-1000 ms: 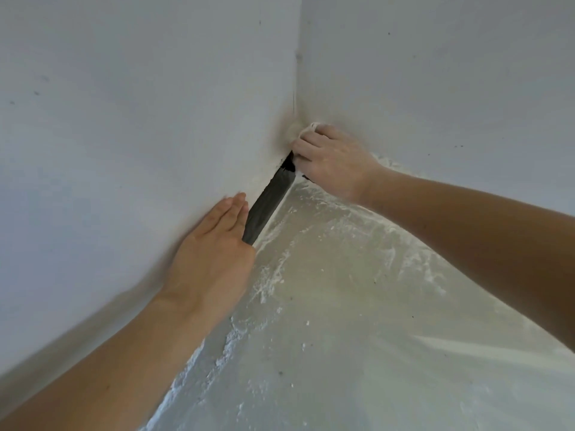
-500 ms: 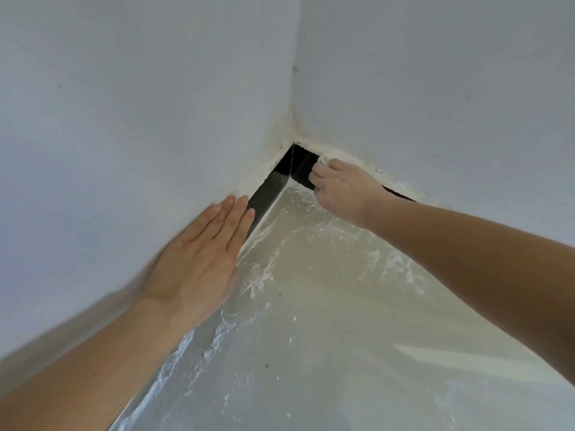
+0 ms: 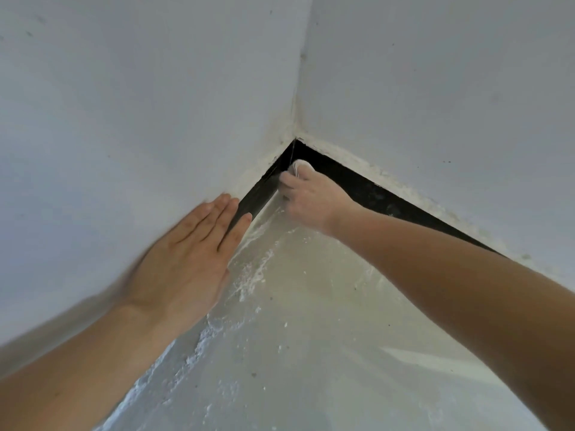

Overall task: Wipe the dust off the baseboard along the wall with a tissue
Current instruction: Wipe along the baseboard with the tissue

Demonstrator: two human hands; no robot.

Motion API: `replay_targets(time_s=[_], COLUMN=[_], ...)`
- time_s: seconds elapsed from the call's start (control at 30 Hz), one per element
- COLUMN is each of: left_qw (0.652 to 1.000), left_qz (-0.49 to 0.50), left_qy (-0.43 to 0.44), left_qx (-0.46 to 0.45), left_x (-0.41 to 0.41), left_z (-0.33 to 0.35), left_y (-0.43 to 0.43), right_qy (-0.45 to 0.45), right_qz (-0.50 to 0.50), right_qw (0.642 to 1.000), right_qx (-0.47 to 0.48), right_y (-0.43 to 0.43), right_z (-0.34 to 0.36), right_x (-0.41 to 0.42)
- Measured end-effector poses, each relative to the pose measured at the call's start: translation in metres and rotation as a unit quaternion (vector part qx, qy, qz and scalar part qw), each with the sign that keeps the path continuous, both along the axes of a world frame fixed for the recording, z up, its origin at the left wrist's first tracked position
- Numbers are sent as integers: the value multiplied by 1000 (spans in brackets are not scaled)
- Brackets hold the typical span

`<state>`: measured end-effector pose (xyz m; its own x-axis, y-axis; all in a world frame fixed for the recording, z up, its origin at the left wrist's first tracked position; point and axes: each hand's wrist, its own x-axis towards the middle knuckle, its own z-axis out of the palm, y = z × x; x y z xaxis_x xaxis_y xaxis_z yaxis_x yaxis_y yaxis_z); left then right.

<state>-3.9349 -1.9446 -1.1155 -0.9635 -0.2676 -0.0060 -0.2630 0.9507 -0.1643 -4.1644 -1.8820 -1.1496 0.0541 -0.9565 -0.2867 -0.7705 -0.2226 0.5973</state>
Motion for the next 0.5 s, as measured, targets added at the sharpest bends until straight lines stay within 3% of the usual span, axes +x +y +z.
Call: replay_targets(time_s=[0.17,0.5], left_qw=[999,997], left_qz=[4,20], left_qy=[22,-19], left_qx=[-29,-69], left_x=[-3,-7], left_z=[1,8], left_y=[1,12], right_qy=[66,29], right_qz=[-32,-143], right_qw=[997,984], right_qx=[-1,98], right_y=[14,108], right_z=[-1,16], right_x=[-19,-11])
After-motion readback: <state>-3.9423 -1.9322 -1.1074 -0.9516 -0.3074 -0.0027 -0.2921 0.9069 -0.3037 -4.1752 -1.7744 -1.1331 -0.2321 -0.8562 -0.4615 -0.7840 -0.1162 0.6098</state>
